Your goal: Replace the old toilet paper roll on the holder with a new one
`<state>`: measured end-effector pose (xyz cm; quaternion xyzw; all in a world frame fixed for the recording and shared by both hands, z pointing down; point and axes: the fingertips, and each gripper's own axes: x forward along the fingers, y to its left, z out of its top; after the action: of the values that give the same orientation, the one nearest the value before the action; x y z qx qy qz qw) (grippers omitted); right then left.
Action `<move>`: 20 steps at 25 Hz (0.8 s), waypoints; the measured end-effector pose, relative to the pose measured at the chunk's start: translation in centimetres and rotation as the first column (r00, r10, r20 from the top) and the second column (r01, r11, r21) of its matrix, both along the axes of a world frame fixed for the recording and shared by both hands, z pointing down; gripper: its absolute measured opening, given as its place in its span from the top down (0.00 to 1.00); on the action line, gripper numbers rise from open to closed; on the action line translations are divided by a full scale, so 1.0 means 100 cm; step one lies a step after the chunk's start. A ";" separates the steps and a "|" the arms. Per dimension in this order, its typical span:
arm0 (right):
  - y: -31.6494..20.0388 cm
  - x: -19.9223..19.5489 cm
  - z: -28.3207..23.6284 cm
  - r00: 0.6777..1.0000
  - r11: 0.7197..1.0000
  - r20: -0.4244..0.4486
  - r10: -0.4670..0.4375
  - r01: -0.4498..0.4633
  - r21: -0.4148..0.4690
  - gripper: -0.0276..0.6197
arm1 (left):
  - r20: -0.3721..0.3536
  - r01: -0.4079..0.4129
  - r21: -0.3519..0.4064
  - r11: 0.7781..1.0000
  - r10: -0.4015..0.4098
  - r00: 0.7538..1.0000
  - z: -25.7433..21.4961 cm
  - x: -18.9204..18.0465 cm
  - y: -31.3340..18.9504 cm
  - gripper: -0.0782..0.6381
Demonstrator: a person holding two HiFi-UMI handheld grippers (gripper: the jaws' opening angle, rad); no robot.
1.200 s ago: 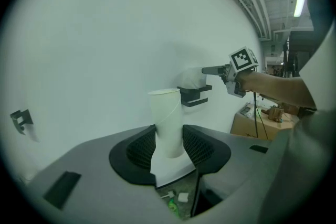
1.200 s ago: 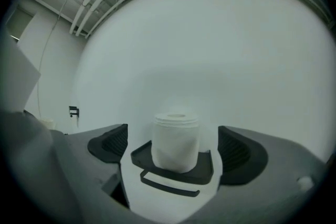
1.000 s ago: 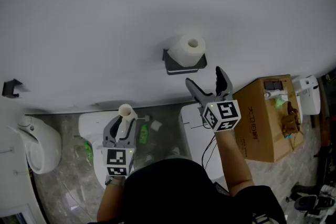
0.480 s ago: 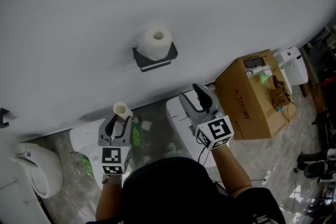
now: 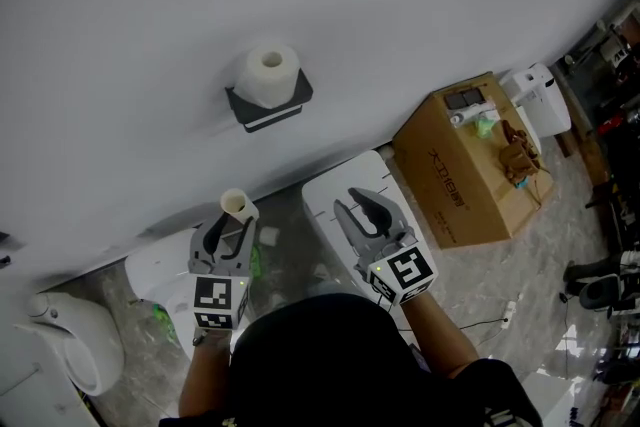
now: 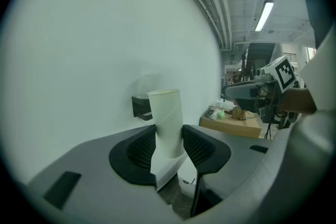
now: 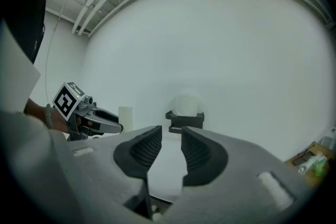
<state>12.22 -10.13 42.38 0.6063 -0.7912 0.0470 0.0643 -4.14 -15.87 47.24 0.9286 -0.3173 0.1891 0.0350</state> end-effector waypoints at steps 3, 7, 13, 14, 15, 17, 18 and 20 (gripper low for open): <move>0.010 -0.003 0.005 1.000 1.000 0.012 0.004 -0.004 -0.010 0.82 | 0.001 -0.023 -0.004 1.000 0.023 1.000 0.000 0.007 0.004 0.65; 0.014 -0.001 0.007 1.000 1.000 0.021 0.013 -0.013 -0.007 0.84 | -0.002 -0.038 -0.006 0.999 0.038 0.999 -0.001 0.014 0.007 0.65; 0.014 0.003 0.010 1.000 1.000 0.023 0.021 -0.021 -0.011 0.86 | 0.001 -0.056 -0.007 0.998 0.056 0.998 0.001 0.019 0.010 0.65; 0.014 0.003 0.009 0.999 1.000 0.025 0.022 -0.021 -0.012 0.86 | 0.002 -0.057 -0.008 0.998 0.057 0.998 0.001 0.019 0.011 0.65; 0.014 0.003 0.009 0.999 1.000 0.027 0.021 -0.021 -0.012 0.86 | 0.002 -0.057 -0.010 0.998 0.057 0.998 0.001 0.019 0.011 0.65; 0.014 0.004 0.008 0.999 1.000 0.027 0.019 -0.018 -0.012 0.86 | 0.003 -0.056 -0.011 0.998 0.056 0.998 0.001 0.019 0.012 0.65; 0.014 0.004 0.008 0.999 1.000 0.028 0.019 -0.018 -0.012 0.88 | 0.005 -0.057 -0.011 0.998 0.057 0.998 0.001 0.019 0.012 0.65; 0.014 0.006 0.009 0.999 1.000 0.032 0.020 -0.019 -0.011 0.90 | 0.012 -0.061 -0.012 0.998 0.061 0.998 0.003 0.019 0.012 0.65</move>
<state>12.84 -8.70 43.25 0.6128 -0.7859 0.0616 0.0546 -2.21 -14.63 47.53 0.9364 -0.2881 0.1978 0.0325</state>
